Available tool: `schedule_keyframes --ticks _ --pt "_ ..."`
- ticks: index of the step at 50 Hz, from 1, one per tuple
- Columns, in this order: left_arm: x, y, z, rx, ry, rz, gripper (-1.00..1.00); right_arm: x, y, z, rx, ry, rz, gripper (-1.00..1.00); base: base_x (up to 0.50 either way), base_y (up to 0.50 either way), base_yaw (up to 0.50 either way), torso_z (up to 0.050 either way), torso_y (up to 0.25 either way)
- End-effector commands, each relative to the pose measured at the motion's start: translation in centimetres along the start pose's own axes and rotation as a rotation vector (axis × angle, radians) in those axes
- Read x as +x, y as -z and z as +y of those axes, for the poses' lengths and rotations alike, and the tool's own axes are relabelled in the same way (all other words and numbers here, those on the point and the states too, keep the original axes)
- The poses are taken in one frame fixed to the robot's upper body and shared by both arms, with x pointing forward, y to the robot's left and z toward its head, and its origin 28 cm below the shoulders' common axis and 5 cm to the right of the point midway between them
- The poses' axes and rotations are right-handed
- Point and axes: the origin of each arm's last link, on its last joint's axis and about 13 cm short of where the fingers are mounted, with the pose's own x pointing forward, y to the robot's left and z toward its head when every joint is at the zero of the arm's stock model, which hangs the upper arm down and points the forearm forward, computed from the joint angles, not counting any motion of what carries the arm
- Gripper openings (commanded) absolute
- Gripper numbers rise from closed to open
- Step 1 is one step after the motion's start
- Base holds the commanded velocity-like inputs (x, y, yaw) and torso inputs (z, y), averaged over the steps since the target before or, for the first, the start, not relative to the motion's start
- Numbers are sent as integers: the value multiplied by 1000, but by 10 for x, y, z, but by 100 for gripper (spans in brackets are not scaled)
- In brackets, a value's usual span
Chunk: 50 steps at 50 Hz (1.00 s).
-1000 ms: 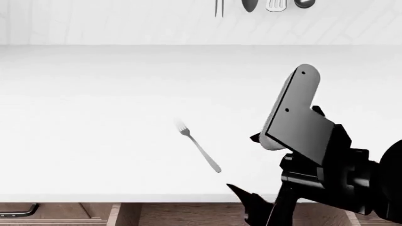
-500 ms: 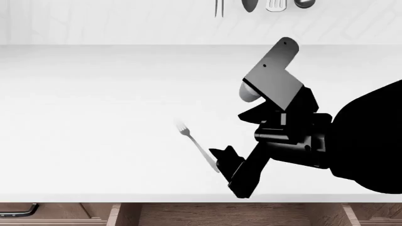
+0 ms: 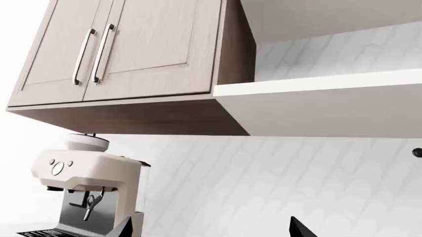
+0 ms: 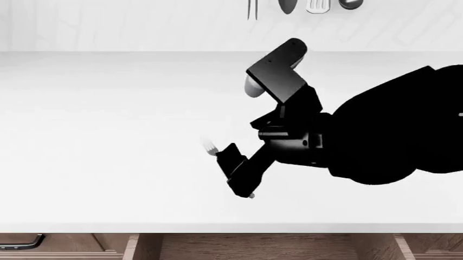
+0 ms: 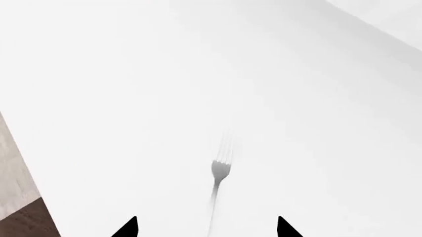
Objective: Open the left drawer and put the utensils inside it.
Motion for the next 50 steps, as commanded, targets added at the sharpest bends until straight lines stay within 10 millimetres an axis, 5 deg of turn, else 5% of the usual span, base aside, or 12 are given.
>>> schedule_keyframes --ticks 1,50 --pt "0 0 0 0 0 1 100 14 -12 -1 56 -3 -31 100 0 0 0 0 0" --pt "-1 0 1 -5 -2 -3 100 49 -10 2 355 40 61 100 0 0 0 0 0"
